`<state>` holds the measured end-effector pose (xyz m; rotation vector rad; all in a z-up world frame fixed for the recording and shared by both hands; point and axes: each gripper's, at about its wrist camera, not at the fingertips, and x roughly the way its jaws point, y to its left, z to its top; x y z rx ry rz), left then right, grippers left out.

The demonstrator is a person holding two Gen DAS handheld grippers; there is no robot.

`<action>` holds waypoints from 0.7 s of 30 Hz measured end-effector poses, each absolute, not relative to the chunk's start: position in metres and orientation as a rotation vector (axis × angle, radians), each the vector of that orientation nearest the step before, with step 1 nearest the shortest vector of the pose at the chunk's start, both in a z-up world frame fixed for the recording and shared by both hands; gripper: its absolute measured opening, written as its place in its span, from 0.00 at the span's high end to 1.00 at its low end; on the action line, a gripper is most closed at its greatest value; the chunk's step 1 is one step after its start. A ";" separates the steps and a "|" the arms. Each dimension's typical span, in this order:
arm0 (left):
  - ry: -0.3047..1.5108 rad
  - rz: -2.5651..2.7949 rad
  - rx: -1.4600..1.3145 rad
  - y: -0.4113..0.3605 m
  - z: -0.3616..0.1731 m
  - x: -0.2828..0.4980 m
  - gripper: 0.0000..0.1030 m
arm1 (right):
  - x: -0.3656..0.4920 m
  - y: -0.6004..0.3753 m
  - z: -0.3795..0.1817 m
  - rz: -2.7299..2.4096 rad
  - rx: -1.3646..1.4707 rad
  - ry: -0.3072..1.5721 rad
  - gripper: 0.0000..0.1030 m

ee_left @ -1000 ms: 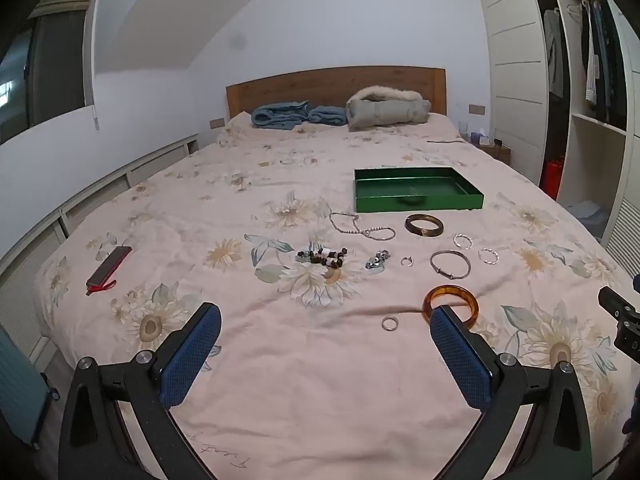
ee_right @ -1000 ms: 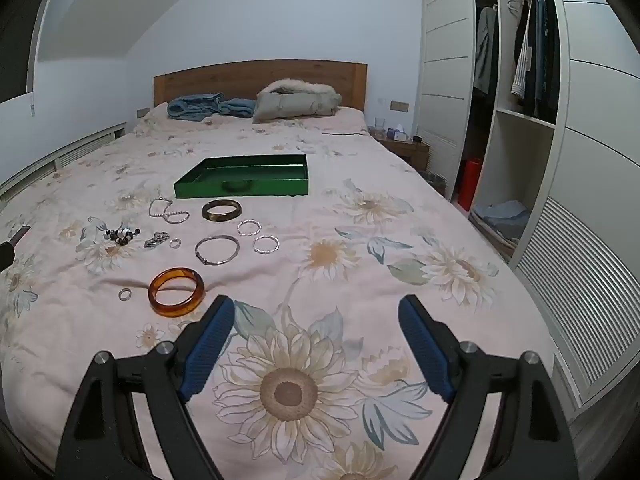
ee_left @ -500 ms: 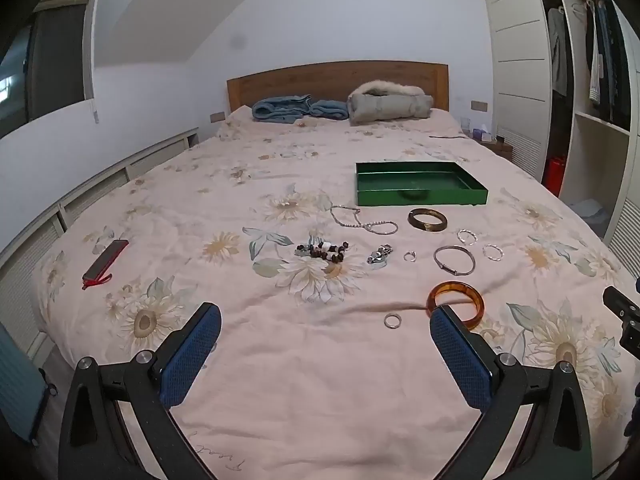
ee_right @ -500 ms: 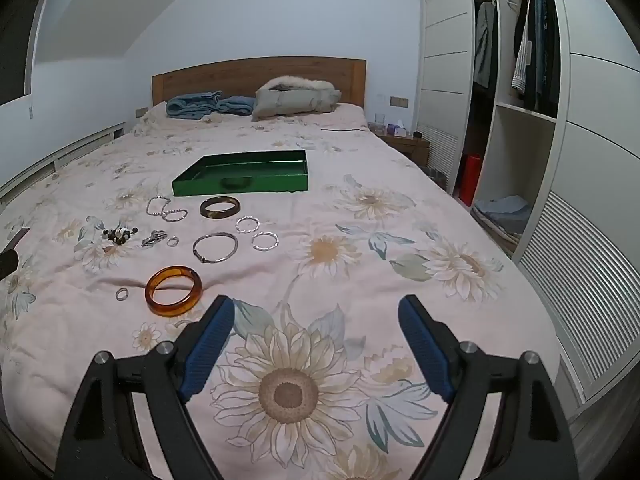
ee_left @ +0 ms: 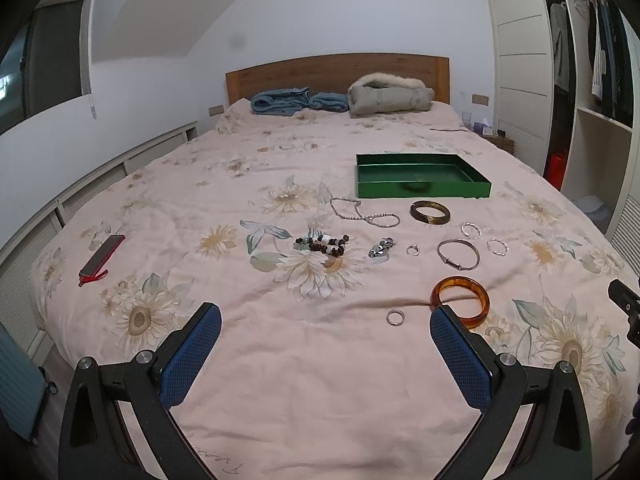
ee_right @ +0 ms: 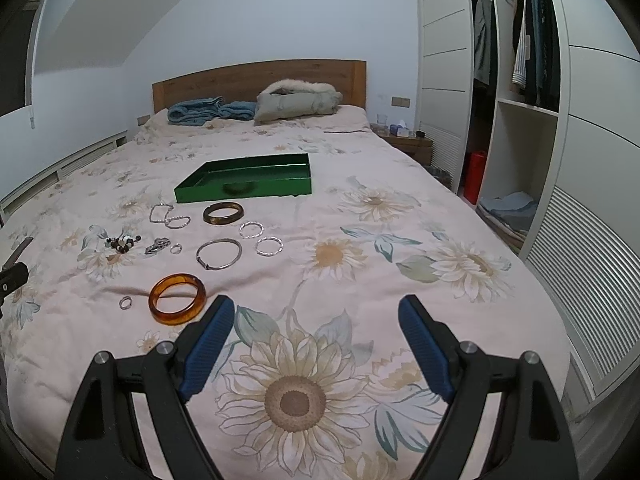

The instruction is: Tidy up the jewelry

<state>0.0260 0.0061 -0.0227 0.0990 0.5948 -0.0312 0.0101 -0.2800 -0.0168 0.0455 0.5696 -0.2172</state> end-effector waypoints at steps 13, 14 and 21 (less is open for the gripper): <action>0.638 -0.063 0.083 0.009 -0.028 0.039 0.00 | 0.016 -0.284 -0.022 -0.218 0.056 0.579 0.19; 0.640 -0.060 0.087 0.008 -0.029 0.040 0.00 | 0.017 -0.284 -0.022 -0.217 0.058 0.581 0.19; 0.631 -0.040 0.120 0.002 -0.032 0.041 0.00 | 0.021 -0.288 -0.024 -0.217 0.084 0.605 0.19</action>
